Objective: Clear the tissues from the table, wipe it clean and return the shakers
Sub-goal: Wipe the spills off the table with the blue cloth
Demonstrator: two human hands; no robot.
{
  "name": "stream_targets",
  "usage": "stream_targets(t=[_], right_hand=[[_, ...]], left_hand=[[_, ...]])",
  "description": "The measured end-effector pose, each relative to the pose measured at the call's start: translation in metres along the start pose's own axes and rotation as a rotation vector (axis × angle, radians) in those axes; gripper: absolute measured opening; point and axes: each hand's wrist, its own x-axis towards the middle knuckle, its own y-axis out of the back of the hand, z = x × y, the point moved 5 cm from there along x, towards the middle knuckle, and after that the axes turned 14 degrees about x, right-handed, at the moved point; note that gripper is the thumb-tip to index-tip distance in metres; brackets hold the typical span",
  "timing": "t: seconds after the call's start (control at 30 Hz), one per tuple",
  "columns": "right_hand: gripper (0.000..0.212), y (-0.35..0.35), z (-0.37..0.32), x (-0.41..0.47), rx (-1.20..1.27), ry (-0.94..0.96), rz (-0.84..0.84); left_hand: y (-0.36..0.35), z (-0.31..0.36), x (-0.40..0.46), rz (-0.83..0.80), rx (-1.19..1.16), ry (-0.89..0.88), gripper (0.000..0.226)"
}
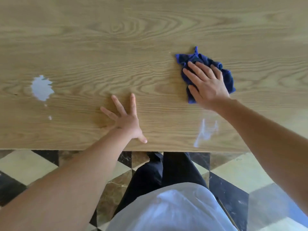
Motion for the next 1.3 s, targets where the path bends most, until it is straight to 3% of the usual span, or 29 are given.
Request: stream_targets(t=[0.3, 0.63, 0.73, 0.87, 1.03, 1.1, 1.23, 1.3], right_hand=[[0.061, 0.041, 0.010, 0.185, -0.032, -0.208, 0.061], [0.067, 0.022, -0.034, 0.209, -0.033, -0.325, 0.148], [0.067, -0.002, -0.082, 0.183, -0.032, -0.158, 0.080], [0.065, -0.057, -0.140, 0.097, -0.081, 0.332, -0.200], [0.061, -0.034, -0.070, 0.052, -0.036, 0.757, -0.380], [0.065, -0.005, -0.020, 0.069, -0.096, 0.636, -0.281], [0.070, 0.057, 0.093, 0.071, -0.026, -0.198, 0.078], [0.069, 0.068, 0.120, 0.035, 0.042, -0.473, 0.199]], left_hand=[[0.004, 0.005, 0.007, -0.096, -0.079, 0.060, 0.175], [0.006, 0.005, 0.004, -0.104, -0.074, 0.059, 0.172], [0.008, 0.006, 0.001, -0.099, -0.074, 0.059, 0.174], [0.011, 0.007, -0.004, -0.086, -0.061, 0.049, 0.173], [0.010, 0.004, -0.006, -0.060, -0.081, 0.018, 0.173], [0.009, 0.004, -0.006, -0.055, -0.077, 0.011, 0.173], [0.009, 0.005, -0.006, -0.063, -0.101, 0.017, 0.173], [0.009, 0.005, -0.006, -0.073, -0.092, 0.012, 0.173]])
